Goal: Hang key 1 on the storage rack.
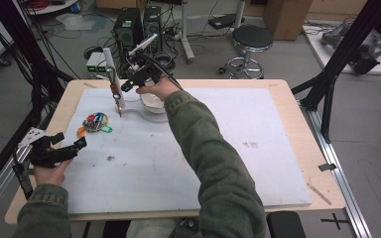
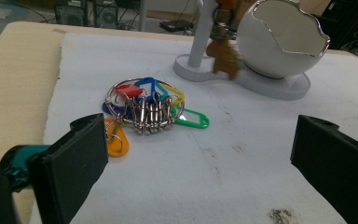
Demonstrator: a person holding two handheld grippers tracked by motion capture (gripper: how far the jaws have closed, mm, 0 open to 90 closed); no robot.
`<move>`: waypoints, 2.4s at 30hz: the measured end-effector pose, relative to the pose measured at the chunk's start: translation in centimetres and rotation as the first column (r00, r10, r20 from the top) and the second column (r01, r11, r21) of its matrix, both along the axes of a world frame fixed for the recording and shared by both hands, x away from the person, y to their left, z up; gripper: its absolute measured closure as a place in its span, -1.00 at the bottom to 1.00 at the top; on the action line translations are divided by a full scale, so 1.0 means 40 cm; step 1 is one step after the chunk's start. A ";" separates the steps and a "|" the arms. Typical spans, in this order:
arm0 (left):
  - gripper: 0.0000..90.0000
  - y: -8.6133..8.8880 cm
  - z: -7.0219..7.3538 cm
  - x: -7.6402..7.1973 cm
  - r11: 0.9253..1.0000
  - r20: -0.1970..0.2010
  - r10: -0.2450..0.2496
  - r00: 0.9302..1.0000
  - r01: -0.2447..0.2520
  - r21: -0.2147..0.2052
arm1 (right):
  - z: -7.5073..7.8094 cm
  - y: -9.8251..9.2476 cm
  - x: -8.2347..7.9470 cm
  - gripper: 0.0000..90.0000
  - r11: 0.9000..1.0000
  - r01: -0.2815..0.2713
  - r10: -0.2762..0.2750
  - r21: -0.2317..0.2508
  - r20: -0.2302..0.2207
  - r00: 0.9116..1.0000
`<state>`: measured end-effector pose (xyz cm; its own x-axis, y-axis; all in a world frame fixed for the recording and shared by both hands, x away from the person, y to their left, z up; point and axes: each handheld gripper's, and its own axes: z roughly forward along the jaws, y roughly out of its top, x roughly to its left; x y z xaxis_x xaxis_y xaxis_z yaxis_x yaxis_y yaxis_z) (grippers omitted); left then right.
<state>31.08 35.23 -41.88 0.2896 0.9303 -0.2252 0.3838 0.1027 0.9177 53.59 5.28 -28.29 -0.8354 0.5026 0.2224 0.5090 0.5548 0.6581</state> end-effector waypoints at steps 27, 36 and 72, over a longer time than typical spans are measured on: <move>-0.90 -0.008 0.002 0.000 1.000 -0.002 -0.001 1.000 0.001 0.001 | 0.050 -0.292 -0.072 -0.99 0.992 0.124 -0.123 -0.001 0.105 0.987; -0.90 -0.006 0.002 -0.001 1.000 -0.005 0.004 1.000 -0.004 0.005 | 0.060 -0.376 -0.100 -0.99 0.988 0.153 -0.154 0.020 0.129 0.980; -0.90 -0.013 0.003 -0.002 1.000 -0.001 0.002 1.000 -0.002 0.003 | -0.005 -0.646 -0.269 -0.99 0.951 0.308 -0.308 0.032 0.188 0.933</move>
<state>31.02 34.71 -41.75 0.2871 0.9316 -0.2228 0.3844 0.1010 0.9176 42.82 -20.55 -28.47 -0.6661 0.7417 0.0780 0.5217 0.3887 0.7595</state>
